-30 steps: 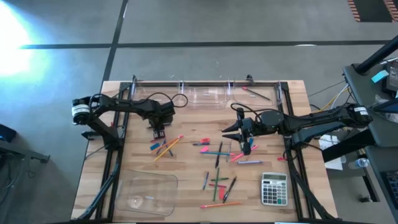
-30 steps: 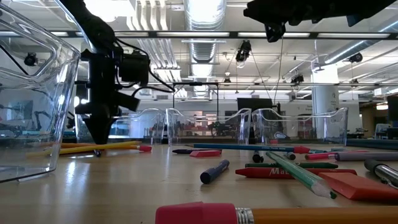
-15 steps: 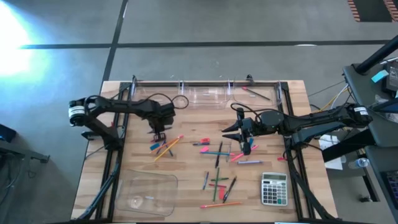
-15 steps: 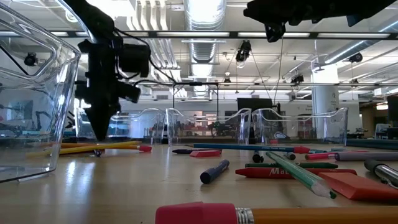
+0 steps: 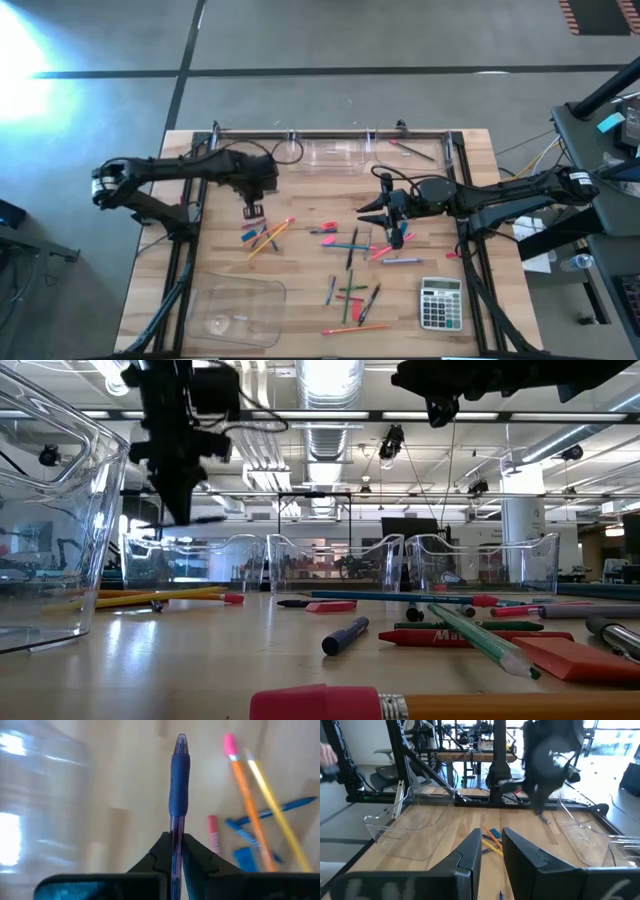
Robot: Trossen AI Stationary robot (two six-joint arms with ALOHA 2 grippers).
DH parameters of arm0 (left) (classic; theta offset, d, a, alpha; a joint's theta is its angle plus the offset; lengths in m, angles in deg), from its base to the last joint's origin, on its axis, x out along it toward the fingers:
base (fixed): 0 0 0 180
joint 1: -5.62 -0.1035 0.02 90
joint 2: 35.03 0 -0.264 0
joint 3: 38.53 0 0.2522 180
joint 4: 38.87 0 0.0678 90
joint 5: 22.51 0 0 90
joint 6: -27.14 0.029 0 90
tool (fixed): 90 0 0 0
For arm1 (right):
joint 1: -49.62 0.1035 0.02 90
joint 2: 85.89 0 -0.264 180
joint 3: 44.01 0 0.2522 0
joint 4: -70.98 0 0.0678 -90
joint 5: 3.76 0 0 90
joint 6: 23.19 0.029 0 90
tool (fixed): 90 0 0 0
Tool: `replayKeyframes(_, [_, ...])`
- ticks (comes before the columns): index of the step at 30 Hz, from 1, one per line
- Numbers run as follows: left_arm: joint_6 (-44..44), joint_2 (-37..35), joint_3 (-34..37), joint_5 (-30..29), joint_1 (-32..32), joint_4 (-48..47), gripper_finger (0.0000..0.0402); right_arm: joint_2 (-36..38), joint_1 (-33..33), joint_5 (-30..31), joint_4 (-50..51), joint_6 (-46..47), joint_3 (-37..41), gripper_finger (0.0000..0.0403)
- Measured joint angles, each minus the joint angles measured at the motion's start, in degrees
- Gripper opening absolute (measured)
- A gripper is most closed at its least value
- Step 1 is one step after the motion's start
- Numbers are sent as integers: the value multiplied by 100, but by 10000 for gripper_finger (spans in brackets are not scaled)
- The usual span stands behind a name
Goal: Sort crayons/erasers/pens/pencils in bins
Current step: Put the blue pen into the top left transparent bin, then put the blue pencil into the top right transparent bin
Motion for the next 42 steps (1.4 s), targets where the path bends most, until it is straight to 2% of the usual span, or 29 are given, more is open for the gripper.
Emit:
replayKeyframes(4, [746,71,-882,-745,-205,-514,7,0,0,0,-63,0,-2,68])
replayKeyframes(8, [1561,314,-1406,-788,-740,-498,7,0,1,0,-97,9,-4,68])
replayKeyframes(15, [2629,983,-1502,-710,-1980,-450,7,0,1,0,-78,43,-4,68])
replayKeyframes(19, [2698,1331,-1500,-557,-2403,-426,10,0,1,0,-62,-5,-4,68])
replayKeyframes(25, [2695,1564,-1500,-526,-2536,-250,51,0,1,-2,-63,-109,-4,68])
replayKeyframes(32, [2682,1407,-1562,-500,-2530,-140,103,0,1,-2,-51,-109,-4,68])
replayKeyframes(35, [2272,1145,-1662,-475,-2495,-161,121,0,1,-2,-47,-104,-4,68])
replayKeyframes(37, [1945,849,-1719,-112,-2445,-136,127,0,1,-2,-35,-107,-4,68])
replayKeyframes(40, [1268,211,-1596,1212,-2294,276,122,0,1,-2,-12,-107,-4,68])
replayKeyframes(42, [792,-260,-1294,1817,-2045,885,111,0,1,-2,-9,-107,-4,68])
